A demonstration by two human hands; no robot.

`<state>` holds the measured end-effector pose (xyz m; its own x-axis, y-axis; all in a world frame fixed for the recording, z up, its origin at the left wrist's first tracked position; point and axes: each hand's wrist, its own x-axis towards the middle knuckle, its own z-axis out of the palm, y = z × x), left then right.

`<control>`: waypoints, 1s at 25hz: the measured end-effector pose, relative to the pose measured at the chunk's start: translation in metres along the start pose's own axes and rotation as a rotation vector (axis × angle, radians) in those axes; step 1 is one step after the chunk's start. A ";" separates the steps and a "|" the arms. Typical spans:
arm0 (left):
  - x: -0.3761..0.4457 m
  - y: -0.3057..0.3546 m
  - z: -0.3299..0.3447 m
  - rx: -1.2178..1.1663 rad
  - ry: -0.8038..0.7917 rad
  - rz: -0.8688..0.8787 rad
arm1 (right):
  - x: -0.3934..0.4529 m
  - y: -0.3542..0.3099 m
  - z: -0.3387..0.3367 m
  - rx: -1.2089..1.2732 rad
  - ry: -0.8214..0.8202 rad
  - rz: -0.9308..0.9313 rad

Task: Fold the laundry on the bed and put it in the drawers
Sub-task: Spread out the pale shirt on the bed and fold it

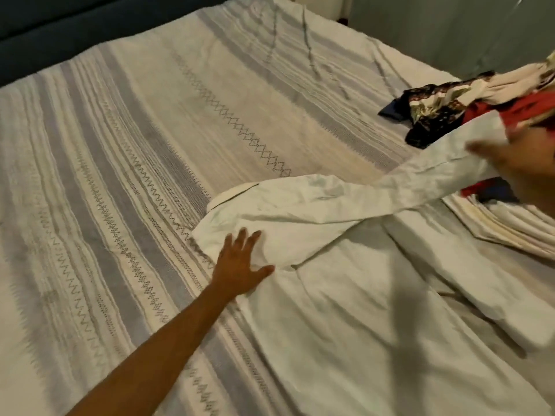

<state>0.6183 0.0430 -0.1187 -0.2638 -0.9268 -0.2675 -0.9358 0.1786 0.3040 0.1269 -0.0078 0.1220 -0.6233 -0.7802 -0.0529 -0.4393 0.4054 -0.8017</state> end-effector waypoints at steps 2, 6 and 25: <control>0.009 -0.001 -0.010 0.096 -0.145 -0.148 | 0.017 0.007 0.007 -0.004 -0.077 0.016; 0.025 0.012 -0.026 0.225 -0.164 -0.071 | 0.045 0.009 0.011 0.051 -0.162 0.037; 0.047 0.034 0.007 0.146 0.084 0.336 | 0.092 -0.048 0.042 -0.769 -0.074 -0.417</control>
<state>0.5730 0.0081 -0.1272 -0.5469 -0.8315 -0.0970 -0.8256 0.5165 0.2271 0.1172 -0.1191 0.1304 -0.2828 -0.9545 0.0945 -0.9528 0.2682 -0.1419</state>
